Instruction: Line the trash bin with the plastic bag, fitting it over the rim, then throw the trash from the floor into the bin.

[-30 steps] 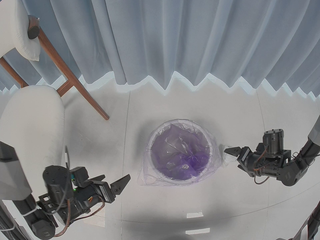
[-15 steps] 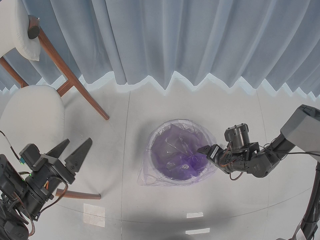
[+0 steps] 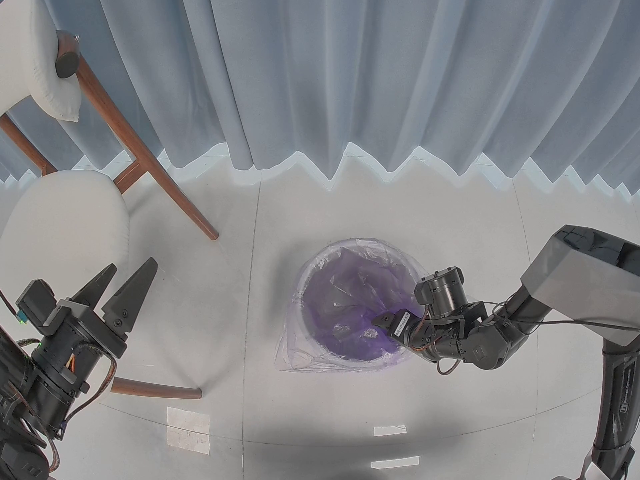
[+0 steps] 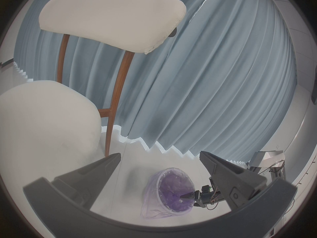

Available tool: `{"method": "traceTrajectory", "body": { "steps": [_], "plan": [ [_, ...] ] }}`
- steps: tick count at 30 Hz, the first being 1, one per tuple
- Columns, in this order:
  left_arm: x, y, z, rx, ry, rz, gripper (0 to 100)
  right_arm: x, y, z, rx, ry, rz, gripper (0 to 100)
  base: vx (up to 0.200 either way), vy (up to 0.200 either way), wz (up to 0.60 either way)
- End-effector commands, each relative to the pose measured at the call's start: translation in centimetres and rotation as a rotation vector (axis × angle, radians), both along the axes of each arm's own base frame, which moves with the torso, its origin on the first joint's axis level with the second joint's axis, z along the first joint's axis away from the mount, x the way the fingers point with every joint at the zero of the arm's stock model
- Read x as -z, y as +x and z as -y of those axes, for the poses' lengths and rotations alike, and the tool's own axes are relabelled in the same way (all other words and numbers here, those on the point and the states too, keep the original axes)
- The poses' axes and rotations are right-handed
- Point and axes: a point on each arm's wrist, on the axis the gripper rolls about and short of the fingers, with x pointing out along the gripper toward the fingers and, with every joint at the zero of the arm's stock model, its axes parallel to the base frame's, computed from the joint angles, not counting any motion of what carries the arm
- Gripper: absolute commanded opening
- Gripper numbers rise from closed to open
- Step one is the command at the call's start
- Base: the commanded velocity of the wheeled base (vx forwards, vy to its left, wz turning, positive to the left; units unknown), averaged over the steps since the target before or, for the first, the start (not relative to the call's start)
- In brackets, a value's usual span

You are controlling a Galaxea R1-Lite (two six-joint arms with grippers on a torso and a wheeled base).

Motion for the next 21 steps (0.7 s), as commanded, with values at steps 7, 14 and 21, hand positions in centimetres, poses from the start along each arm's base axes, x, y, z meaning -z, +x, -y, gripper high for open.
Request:
{"method": "traceTrajectory", "body": {
  "steps": [7,14,21],
  "plan": [
    [0.3,-0.3,-0.2,-0.004,0.004,-0.013,100,1.9,0.4,-0.6,0.005,-0.027,-0.024,100,0.000,0.000,0.00],
    [0.5,-0.2,-0.1,-0.006,0.013,-0.032,100,2.0,0.9,-0.9,0.023,-0.039,-0.002,0,0.000,0.000,0.00],
    [0.5,-0.3,-0.2,-0.005,0.014,-0.030,100,0.6,1.6,-0.9,0.006,-0.098,0.083,0,0.000,0.000,0.00]
  ]
}}
